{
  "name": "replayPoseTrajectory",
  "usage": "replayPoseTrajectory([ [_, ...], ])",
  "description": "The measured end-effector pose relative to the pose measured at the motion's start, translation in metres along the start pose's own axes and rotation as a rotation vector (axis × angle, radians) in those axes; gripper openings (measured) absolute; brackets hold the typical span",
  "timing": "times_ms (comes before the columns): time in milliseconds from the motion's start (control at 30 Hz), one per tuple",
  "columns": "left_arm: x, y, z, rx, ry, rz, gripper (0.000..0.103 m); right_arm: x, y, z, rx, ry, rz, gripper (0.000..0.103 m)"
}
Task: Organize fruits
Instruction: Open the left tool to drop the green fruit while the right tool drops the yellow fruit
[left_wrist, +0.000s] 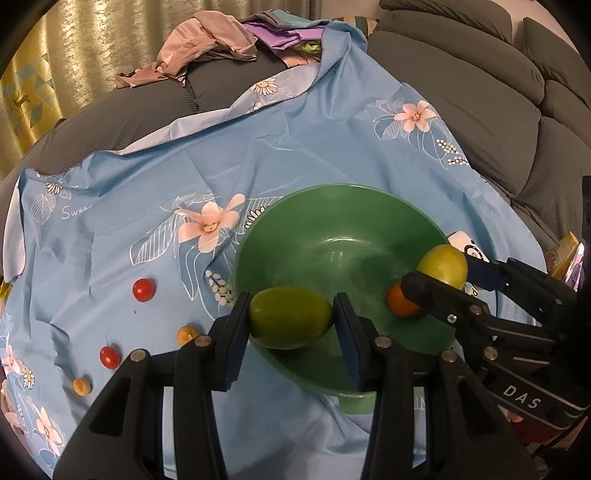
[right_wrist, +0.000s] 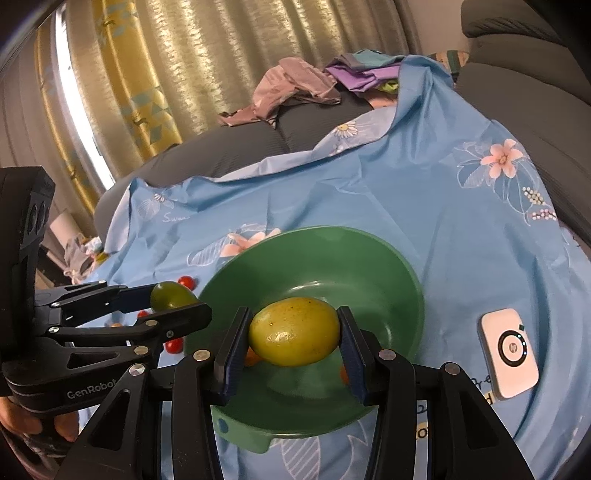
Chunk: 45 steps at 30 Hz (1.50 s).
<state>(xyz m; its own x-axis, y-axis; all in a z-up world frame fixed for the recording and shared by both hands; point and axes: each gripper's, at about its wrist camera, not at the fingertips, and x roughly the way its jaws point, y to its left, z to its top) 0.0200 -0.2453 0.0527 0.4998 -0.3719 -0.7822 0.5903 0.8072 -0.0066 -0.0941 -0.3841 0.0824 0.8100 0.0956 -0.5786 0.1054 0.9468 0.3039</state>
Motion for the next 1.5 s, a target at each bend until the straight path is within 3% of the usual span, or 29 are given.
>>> replayPoseTrajectory([
  [667, 0.023, -0.019, 0.005, 0.044, 0.05, 0.013, 0.044, -0.002, -0.018, 0.004, 0.016, -0.018, -0.019, 0.048],
  [1233, 0.027, -0.019, 0.005, 0.043, 0.055, 0.026, 0.044, 0.002, -0.023, 0.001, 0.03, 0.022, -0.028, 0.048],
  [1400, 0.025, -0.017, 0.004, 0.035, 0.06, 0.027, 0.047, 0.001, -0.023, 0.0, 0.037, 0.028, -0.042, 0.048],
  [1500, 0.021, -0.014, 0.004, 0.024, 0.054, 0.028, 0.054, 0.0, -0.023, -0.001, 0.05, 0.032, -0.051, 0.048],
])
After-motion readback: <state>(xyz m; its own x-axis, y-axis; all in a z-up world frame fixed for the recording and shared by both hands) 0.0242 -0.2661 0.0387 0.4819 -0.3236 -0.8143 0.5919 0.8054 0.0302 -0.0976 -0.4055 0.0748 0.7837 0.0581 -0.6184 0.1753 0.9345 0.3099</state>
